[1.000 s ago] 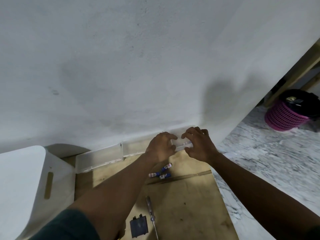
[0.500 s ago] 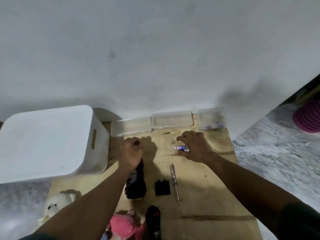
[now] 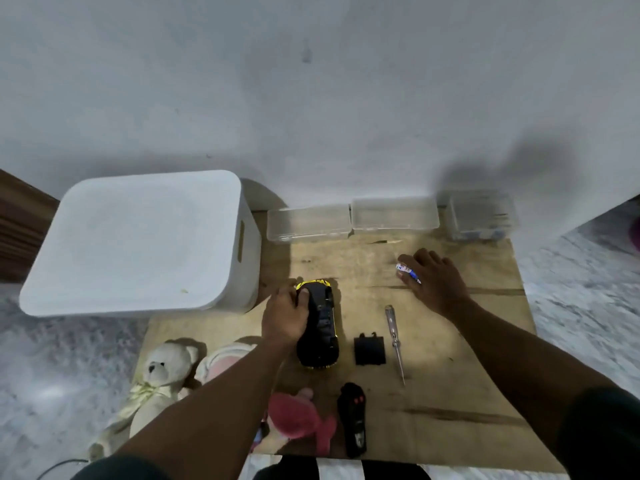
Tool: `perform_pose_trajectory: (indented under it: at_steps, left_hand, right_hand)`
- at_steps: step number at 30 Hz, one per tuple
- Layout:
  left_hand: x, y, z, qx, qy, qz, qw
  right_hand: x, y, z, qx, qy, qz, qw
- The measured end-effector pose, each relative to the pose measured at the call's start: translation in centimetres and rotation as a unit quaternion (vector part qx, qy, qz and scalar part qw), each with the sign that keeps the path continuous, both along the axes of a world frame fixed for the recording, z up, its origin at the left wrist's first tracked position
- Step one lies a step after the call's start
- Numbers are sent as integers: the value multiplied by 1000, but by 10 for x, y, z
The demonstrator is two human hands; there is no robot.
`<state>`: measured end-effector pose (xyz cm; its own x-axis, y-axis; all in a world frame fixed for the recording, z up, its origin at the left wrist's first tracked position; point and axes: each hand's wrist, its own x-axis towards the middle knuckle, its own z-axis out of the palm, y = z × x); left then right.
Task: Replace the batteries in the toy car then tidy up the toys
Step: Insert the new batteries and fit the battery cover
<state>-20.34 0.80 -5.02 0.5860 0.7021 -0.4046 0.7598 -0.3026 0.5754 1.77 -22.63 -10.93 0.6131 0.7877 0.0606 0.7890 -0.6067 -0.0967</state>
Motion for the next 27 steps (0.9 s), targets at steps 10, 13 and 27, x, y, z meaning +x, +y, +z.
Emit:
perform_pose_trajectory:
  at_steps: [10,13,27]
  left_hand:
    - [-1,-4,-10,-78,-3,1,997]
    - [3,-3,-4,-82,-16,17,996]
    - [16,2,64,-233,-179,36,955]
  right_hand:
    - [-15,2,-5,-47,-25,-22,998]
    - [-17,5,-4,-35,-15,-41,998]
    - [-99,67,133,412,559,-266,669]
